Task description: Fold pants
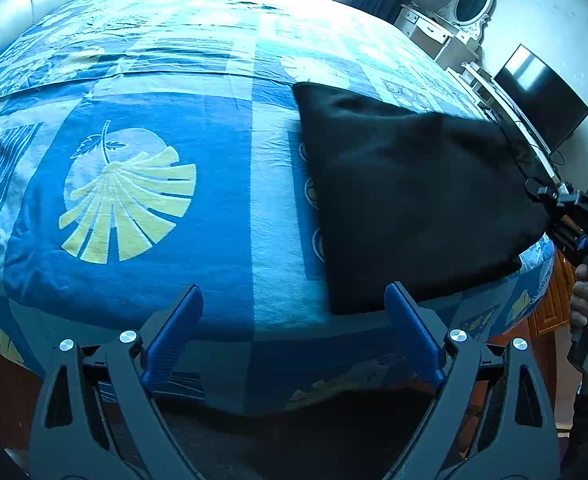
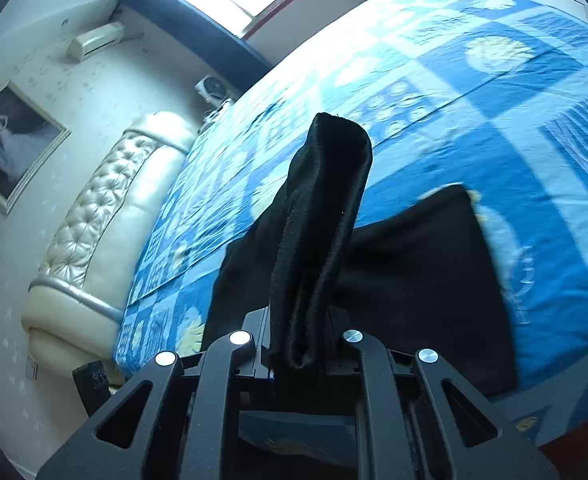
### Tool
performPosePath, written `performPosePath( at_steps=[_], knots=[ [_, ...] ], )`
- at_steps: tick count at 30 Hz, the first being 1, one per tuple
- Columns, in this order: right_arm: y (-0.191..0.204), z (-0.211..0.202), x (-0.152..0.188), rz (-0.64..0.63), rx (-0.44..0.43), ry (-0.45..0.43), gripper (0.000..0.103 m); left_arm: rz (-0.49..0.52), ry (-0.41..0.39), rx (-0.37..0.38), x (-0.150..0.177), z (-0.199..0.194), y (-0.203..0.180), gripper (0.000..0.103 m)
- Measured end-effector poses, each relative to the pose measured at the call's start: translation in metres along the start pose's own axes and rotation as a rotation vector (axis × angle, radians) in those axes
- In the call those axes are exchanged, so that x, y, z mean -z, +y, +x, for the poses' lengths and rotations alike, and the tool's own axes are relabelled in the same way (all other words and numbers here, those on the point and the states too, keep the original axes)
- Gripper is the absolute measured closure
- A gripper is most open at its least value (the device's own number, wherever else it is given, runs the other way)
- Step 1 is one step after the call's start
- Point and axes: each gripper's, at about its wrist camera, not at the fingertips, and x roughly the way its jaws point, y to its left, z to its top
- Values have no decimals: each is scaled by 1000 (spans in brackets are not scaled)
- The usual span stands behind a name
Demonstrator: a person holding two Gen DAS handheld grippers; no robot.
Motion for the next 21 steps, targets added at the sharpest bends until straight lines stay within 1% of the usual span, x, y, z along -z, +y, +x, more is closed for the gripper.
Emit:
performPosePath(
  at_steps=[2, 9, 12, 21],
  knots=[
    [-16, -2, 2, 28, 20, 3, 90, -1, 3, 3, 0, 1, -1, 11],
    [-61, 11, 13, 119, 71, 43, 90, 6, 8, 3, 2, 3, -4, 11],
    [-73, 15, 17, 163, 44, 49, 90, 8, 8, 0, 1, 3, -3, 11],
    [-89, 10, 20, 203, -16, 50, 89, 11, 4, -6, -1, 2, -2, 11]
  ],
)
